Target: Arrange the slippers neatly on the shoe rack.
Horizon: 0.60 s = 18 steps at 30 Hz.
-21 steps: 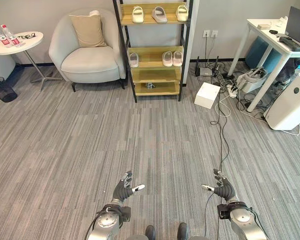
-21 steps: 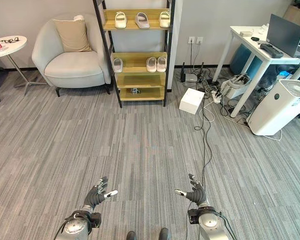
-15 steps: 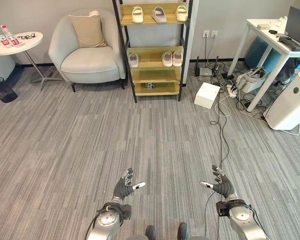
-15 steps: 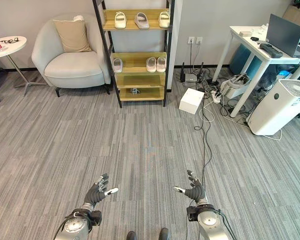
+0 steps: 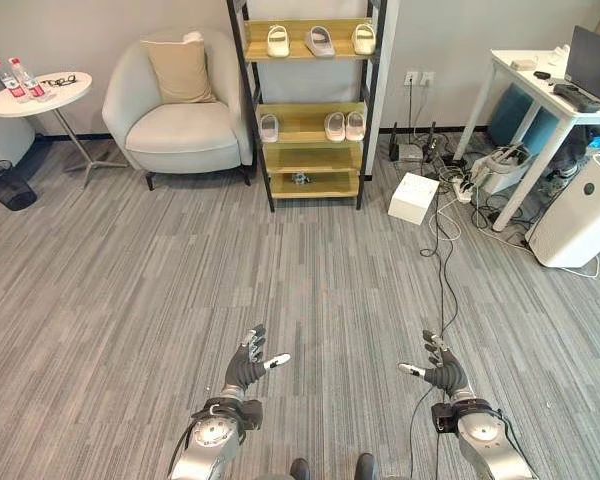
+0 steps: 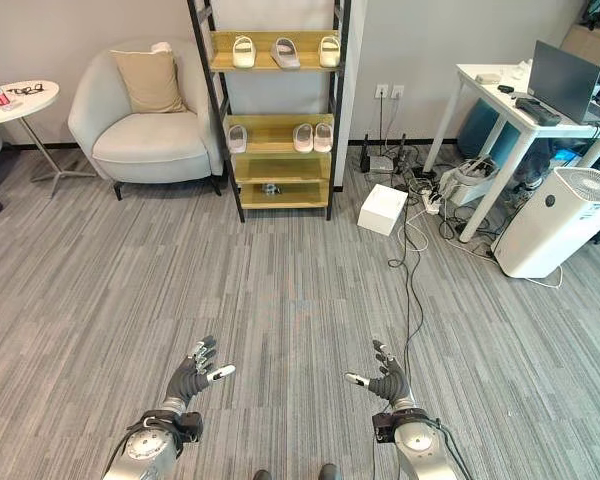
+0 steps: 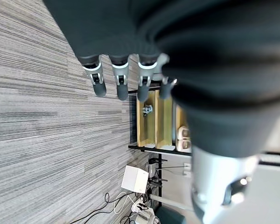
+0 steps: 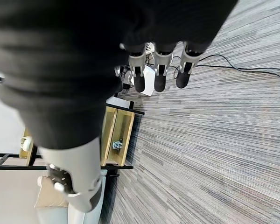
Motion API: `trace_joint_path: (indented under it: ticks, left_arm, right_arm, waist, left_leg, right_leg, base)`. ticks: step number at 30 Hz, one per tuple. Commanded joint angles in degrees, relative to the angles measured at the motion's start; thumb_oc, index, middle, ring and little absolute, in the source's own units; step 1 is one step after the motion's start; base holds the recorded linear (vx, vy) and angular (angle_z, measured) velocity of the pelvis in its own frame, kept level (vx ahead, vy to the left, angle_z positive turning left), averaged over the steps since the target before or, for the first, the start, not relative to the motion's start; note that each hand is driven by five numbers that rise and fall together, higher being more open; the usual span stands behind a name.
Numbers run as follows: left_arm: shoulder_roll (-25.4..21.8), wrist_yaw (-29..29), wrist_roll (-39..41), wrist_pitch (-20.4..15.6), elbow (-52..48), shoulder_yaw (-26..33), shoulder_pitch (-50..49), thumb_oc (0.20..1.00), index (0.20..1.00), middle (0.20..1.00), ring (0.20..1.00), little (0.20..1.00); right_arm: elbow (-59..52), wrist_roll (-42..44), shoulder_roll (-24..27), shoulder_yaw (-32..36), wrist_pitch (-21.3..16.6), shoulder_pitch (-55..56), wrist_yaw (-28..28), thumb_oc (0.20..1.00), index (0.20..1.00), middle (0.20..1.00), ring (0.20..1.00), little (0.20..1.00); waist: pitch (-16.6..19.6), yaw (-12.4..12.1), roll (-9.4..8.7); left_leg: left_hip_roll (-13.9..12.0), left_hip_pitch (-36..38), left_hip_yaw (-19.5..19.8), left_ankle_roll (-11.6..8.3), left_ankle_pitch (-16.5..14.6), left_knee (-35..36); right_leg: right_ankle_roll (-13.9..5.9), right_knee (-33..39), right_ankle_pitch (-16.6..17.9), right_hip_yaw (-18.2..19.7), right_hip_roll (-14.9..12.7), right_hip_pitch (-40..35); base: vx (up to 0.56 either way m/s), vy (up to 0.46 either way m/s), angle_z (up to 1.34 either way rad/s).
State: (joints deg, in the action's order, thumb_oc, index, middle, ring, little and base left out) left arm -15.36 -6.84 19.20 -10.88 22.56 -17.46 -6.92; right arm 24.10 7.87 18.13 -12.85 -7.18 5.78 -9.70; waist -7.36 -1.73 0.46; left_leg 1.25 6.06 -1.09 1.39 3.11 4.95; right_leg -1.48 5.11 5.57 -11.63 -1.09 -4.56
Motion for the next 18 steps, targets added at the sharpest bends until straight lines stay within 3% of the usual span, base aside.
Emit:
trace_joint_path:
  ticks: [1,18]
  left_arm:
    - [-0.82,0.03,1.08,-2.7,0.28,1.1,2.24,1.0,1.0,1.0,1.0,1.0]
    - [-1.07,0.1,0.93,-2.38,0.01,0.97,1.47,1.0,1.0,1.0,1.0,1.0]
  right_arm:
    - [-2.39,-0.1,0.99,0.34,-2.43,-2.31,-0.42,1.0,1.0,1.0,1.0,1.0]
    - [-1.85,-0.13,0.6,-0.66,-2.05,-2.06,-0.01,1.0,1.0,1.0,1.0,1.0]
  waist:
    - [-0.22,0.35,-1.09]
    - [-0.66,0.18,-1.06]
  left_leg:
    - [1.0,1.78,1.59,0.7,-9.88,0.05]
    - [1.28,1.68,2.17,0.76,-10.06,0.05]
  right_leg:
    - [-2.59,-0.11,-13.85,-1.79,-1.45,-4.86]
    - [-2.67,-0.11,-14.06,-2.32,-1.56,-5.02]
  base:
    - [0.0,0.0,0.0]
    - [0.0,0.0,0.01]
